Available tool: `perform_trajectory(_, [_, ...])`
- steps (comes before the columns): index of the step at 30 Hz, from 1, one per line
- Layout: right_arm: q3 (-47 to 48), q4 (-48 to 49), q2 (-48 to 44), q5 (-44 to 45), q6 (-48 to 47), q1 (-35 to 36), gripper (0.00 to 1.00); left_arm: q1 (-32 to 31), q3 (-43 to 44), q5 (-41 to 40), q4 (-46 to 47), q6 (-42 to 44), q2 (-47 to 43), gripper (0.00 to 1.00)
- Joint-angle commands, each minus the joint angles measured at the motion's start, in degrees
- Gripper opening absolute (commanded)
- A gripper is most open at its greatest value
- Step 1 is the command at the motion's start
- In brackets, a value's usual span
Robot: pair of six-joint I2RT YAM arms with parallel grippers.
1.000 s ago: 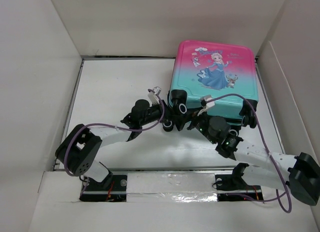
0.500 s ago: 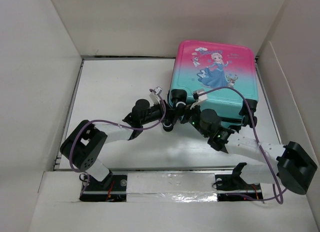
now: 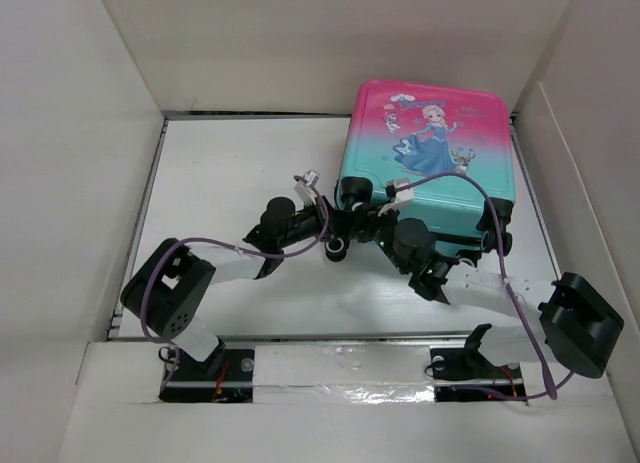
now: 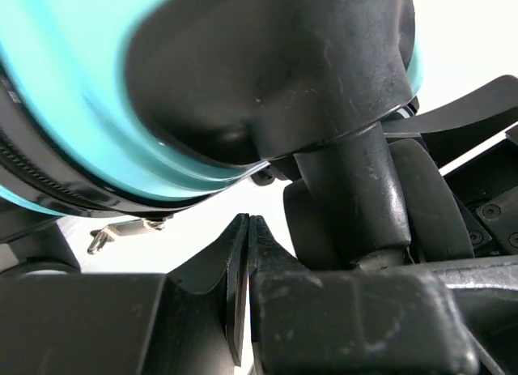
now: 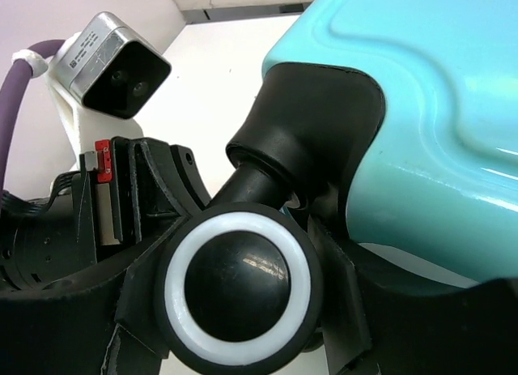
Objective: Pack the luggage
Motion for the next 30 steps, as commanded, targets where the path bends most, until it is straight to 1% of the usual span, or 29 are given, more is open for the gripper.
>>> perform_trajectory(1, [-0.61, 8.18, -0.33, 9.78, -0.27, -0.50, 0.00, 0.97, -2.25, 2.13, 5.35, 1.85, -4.06, 0.00])
perform_trajectory(3, [-0.71, 8.01, -1.12, 9.52, -1.24, 0.11, 0.00, 0.97, -3.13, -0.60, 0.53, 3.96, -6.60, 0.00])
perform_trajectory(4, [-0.53, 7.31, -1.38, 9.26, -1.50, 0.12, 0.00, 0.97, -3.48, -4.18, -1.49, 6.32, -7.57, 0.02])
perform_trajectory(5, [-0.53, 6.43, -1.73, 8.82, -1.76, 0.12, 0.00, 0.97, -4.27, -5.61, -4.30, 7.30, -9.23, 0.08])
perform_trajectory(8, [-0.01, 4.85, -2.79, 7.16, -2.47, 0.12, 0.00, 0.97, -6.11, -11.15, -7.39, 10.37, -11.70, 0.15])
perform_trajectory(9, [0.34, 4.49, -3.05, 6.63, -2.64, 0.12, 0.00, 0.10, -6.30, -12.64, -8.01, 11.43, -12.15, 0.16])
perform_trajectory(10, [0.61, 4.23, -3.05, 6.01, -2.91, 0.12, 0.00, -1.82, -6.30, -16.05, -8.54, 12.57, -12.15, 0.16])
perform_trajectory(11, [0.96, 3.88, -3.05, 4.96, -3.26, 0.12, 0.00, -2.80, -6.04, -17.21, -8.72, 15.19, -12.06, 0.16])
perform_trajectory(14, [2.28, 3.26, -2.88, 3.03, -3.61, 0.12, 0.00, -4.12, -5.86, -17.67, -6.18, 16.89, -9.96, 0.12])
perform_trajectory(17, [3.25, 2.04, -2.88, 2.14, -3.87, 0.12, 0.00, -4.12, -6.38, -18.37, -4.34, 17.32, -8.38, 0.12])
perform_trajectory(19, [3.42, 1.85, -2.79, 1.88, -3.88, 0.12, 0.00, -4.12, -6.74, -18.72, -3.36, 18.20, -8.11, 0.16])
perform_trajectory(20, [3.51, 1.77, -2.96, 1.79, -3.88, 0.12, 0.00, -4.12, -6.91, -19.24, -2.58, 18.55, -7.85, 0.23])
perform_trajectory(23, [4.12, 1.33, -2.97, 1.00, -3.88, 0.12, 0.00, -7.02, -6.65, -23.63, -1.52, 20.75, -6.79, 0.35])
perform_trajectory(25, [5.17, 0.45, -2.79, -0.58, -4.05, 0.12, 0.00, -8.25, -6.56, -26.61, 0.41, 21.28, -5.74, 0.39])
perform_trajectory(26, [5.44, 0.19, -2.79, -1.11, -4.05, 0.12, 0.00, -8.25, -6.74, -27.24, 1.38, 21.20, -5.39, 0.39])
perform_trajectory(28, [5.88, -0.25, -3.14, -2.07, -4.05, 0.12, 0.00, -8.78, -7.00, -31.79, 3.05, 20.58, -4.77, 0.41])
perform_trajectory(30, [7.02, -1.39, -3.41, -3.83, -4.05, 0.12, 0.00, -8.78, -7.70, -33.13, 6.38, 20.05, -3.98, 0.42])
